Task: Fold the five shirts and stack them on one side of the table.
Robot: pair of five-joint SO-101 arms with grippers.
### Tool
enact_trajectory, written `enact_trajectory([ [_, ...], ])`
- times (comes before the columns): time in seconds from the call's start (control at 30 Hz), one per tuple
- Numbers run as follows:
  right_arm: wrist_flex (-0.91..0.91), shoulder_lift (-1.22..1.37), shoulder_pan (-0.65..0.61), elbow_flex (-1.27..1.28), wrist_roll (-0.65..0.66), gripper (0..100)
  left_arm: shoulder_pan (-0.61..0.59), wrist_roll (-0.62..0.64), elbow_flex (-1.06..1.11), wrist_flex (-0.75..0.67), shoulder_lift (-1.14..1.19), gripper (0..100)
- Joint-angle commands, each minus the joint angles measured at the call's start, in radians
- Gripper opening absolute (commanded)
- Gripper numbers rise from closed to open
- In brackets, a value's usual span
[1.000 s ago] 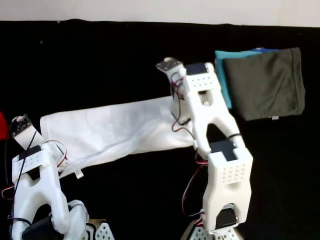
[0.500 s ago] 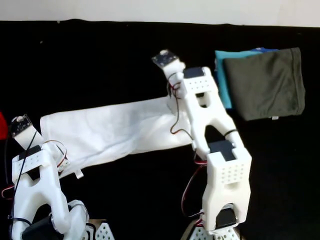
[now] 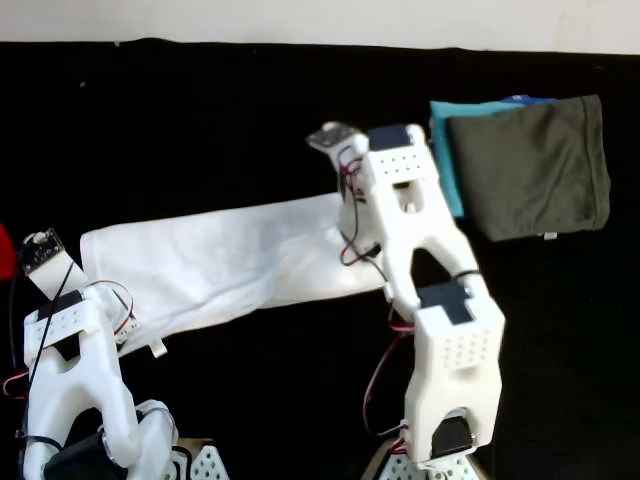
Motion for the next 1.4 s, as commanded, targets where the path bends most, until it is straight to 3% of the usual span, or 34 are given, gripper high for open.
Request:
enact_trajectory([
  [0.0, -0.028, 0.030, 0.062, -0.008, 0.014, 1.5, 0.015, 0.005, 0.002, -0.035, 0.005, 1],
  [0.17, 0.068, 0.035, 0.117, -0.067, 0.014, 1.5, 0.015, 0.005, 0.002, -0.035, 0.005, 1],
  [0.37, 0.185, 0.028, 0.099, -0.249, 0.011, 1.5, 0.015, 0.005, 0.002, -0.035, 0.005, 1],
  [0.53, 0.186, -0.036, 0.001, -0.277, 0.008, 1.5, 0.016, 0.005, 0.002, -0.035, 0.005, 1],
  [0.8, 0.177, -0.104, -0.226, -0.054, 0.008, 1.5, 0.016, 0.005, 0.002, -0.035, 0.005, 1],
  [1.13, -0.209, -0.102, -0.309, 0.067, 0.006, 1.5, 0.016, 0.005, 0.002, -0.035, 0.005, 1],
  [1.37, -0.325, -0.030, -0.298, 0.124, 0.008, 1.5, 0.016, 0.005, 0.002, -0.035, 0.007, 1],
])
